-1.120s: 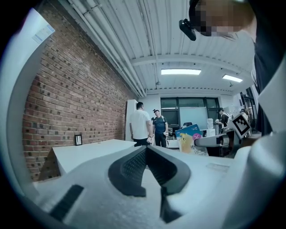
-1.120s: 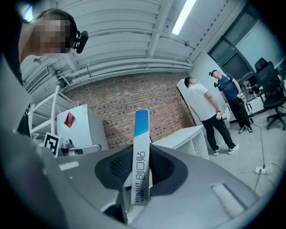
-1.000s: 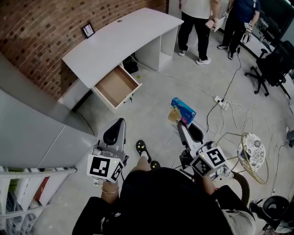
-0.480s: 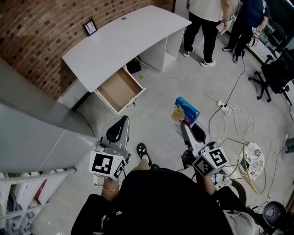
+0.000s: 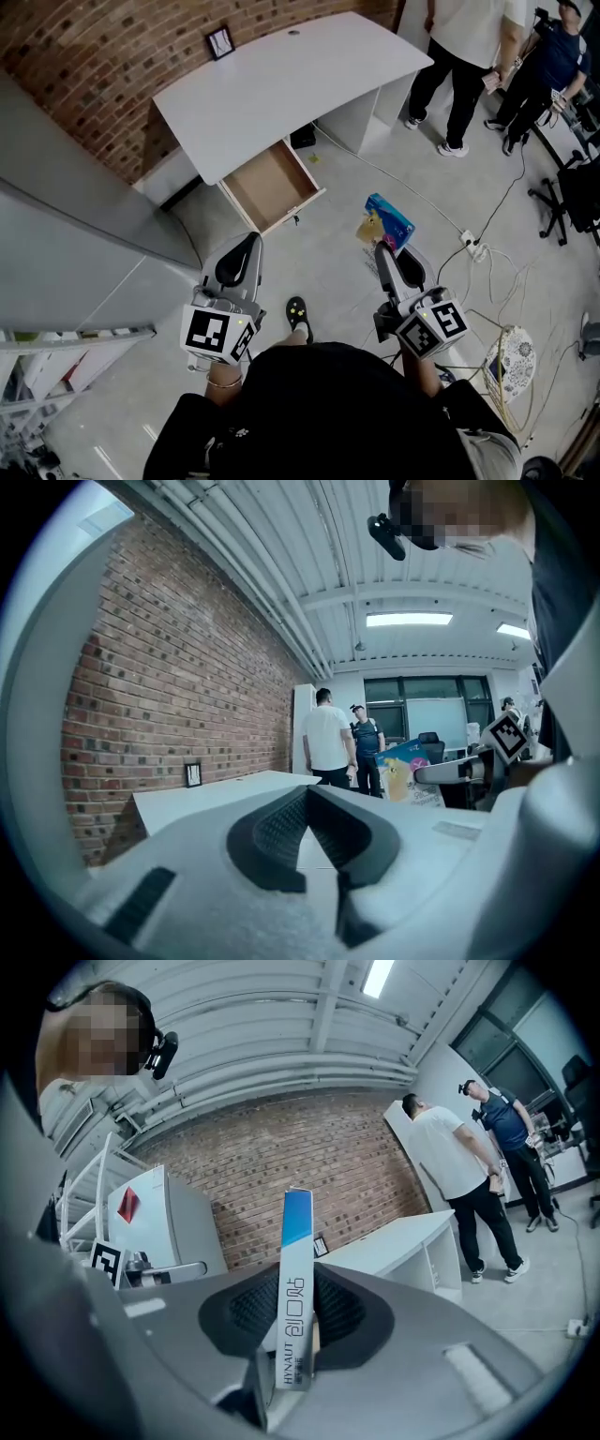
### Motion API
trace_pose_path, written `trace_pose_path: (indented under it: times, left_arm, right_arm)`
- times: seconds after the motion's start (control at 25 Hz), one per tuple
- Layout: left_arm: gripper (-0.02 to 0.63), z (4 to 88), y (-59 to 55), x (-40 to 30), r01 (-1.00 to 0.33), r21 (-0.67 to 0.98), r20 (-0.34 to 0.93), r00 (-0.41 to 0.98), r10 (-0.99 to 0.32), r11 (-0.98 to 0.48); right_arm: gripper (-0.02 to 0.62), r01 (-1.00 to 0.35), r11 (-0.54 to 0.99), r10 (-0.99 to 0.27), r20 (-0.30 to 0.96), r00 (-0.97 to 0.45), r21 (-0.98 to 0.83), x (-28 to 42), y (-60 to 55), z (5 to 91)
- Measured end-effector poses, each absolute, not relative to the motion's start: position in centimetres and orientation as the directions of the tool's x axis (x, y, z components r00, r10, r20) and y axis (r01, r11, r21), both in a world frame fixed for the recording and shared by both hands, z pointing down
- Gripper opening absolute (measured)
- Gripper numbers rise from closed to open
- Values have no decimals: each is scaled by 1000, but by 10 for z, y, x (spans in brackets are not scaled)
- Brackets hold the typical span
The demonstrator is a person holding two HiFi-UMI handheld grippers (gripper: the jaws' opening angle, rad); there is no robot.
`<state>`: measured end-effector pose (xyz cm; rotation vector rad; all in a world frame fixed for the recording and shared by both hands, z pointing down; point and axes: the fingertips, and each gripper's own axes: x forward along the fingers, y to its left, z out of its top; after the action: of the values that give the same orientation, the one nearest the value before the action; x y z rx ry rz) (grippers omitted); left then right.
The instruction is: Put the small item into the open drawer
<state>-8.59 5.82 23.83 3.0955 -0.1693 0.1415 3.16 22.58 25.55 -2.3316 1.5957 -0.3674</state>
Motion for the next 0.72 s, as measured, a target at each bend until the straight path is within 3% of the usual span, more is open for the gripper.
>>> trace_pose_path:
  times: [0.4, 0.72]
  left_arm:
    - [-3, 237, -18, -101, -247, 41, 71, 967, -244, -968]
    - [-3, 234, -61, -98, -284, 39, 59, 958, -282, -958]
  right_arm:
    - [95, -887, -262, -963, 51, 263, -381, 40, 148, 256]
    - [95, -898, -232, -972, 50, 231, -373, 50, 101, 254]
